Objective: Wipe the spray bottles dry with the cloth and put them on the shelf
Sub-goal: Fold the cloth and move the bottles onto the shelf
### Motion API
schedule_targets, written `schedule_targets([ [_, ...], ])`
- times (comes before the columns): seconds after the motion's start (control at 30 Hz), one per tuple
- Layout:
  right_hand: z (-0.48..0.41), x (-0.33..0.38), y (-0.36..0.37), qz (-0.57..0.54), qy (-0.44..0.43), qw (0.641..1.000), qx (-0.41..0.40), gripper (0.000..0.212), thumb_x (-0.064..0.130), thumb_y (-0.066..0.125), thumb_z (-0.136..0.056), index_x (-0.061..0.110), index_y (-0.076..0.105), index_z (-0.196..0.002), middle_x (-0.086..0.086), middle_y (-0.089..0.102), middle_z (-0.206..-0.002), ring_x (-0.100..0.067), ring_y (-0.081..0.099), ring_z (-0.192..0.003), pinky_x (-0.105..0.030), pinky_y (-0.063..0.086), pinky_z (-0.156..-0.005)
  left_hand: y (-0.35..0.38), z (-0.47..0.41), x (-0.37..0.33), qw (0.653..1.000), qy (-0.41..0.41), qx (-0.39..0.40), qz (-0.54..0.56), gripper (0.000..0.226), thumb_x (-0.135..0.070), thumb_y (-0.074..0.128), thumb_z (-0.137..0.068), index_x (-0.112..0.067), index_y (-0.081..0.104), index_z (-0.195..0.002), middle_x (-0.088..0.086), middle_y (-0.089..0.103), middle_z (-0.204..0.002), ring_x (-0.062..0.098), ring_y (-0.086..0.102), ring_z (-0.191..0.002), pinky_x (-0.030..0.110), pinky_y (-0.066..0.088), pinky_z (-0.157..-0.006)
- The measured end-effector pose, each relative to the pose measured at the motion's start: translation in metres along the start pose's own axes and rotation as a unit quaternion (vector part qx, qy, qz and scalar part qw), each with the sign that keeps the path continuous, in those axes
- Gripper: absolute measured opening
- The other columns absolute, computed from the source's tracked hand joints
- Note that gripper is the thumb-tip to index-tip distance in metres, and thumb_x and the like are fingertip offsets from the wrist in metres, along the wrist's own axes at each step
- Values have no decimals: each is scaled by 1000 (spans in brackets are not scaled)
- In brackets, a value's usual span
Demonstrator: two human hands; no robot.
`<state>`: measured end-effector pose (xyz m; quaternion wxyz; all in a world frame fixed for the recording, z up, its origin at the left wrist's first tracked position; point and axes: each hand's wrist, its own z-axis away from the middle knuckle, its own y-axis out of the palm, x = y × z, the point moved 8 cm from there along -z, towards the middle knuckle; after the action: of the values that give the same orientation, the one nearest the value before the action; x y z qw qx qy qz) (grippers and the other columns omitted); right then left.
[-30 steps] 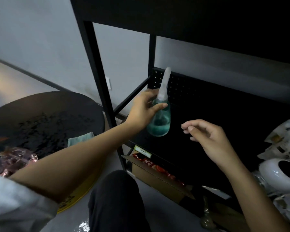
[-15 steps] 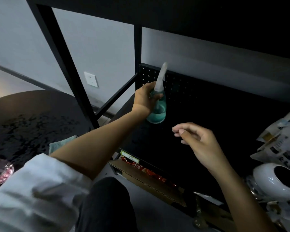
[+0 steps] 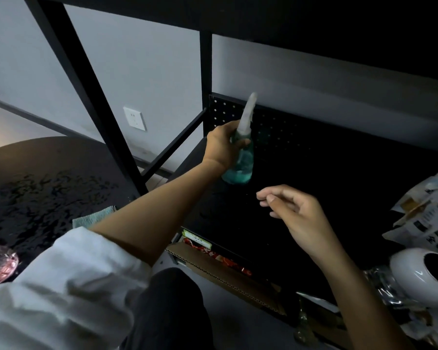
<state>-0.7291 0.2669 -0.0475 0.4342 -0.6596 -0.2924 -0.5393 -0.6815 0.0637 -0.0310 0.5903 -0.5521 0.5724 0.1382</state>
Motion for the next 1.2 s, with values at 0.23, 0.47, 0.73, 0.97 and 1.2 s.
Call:
schedule_targets([
  [0.23, 2, 18, 13, 4, -28, 1000, 13, 20, 6, 54, -96, 16, 71, -96, 7, 72, -95, -1, 67, -89, -14, 50, -77, -16, 15, 11, 993, -80, -1, 90, 60, -11, 77, -80, -5, 52, -134, 10, 60, -131, 26, 59, -116, 33, 47, -101],
  [0.47, 2, 41, 48, 11, -54, 997, 44, 21, 8, 54, -96, 20, 71, -95, 6, 72, -98, -3, 67, -92, -19, 50, -81, -73, 71, 9, 988, -75, -30, 134, 16, -12, 58, -94, -16, 65, -108, -1, 69, -91, 15, 66, -88, 25, 53, -80],
  [0.73, 11, 74, 120, 8, -94, 990, 105, 22, 7, 53, -96, 20, 71, -94, 8, 72, -96, -1, 66, -91, -15, 49, -78, -167, 141, 44, 985, -80, -71, 135, 22, -3, 51, -96, -19, 65, -95, 4, 70, -83, 19, 71, -79, 30, 57, -79],
  [0.97, 17, 84, 203, 3, -106, 982, 156, 25, 6, 52, -96, 20, 72, -92, 7, 72, -94, -3, 66, -90, -20, 49, -77, -244, 202, 96, 977, -137, -126, 105, 17, -2, 52, -95, -14, 65, -96, 1, 71, -77, 12, 70, -75, 26, 56, -79],
  [1.2, 27, 83, 291, -28, -108, 971, 213, 22, 10, 56, -95, 26, 70, -90, 6, 71, -92, -10, 66, -92, -23, 50, -76, -311, 263, 152, 964, -216, -152, 39, 16, -5, 58, -90, -18, 68, -92, 5, 74, -85, 16, 71, -81, 29, 56, -79],
])
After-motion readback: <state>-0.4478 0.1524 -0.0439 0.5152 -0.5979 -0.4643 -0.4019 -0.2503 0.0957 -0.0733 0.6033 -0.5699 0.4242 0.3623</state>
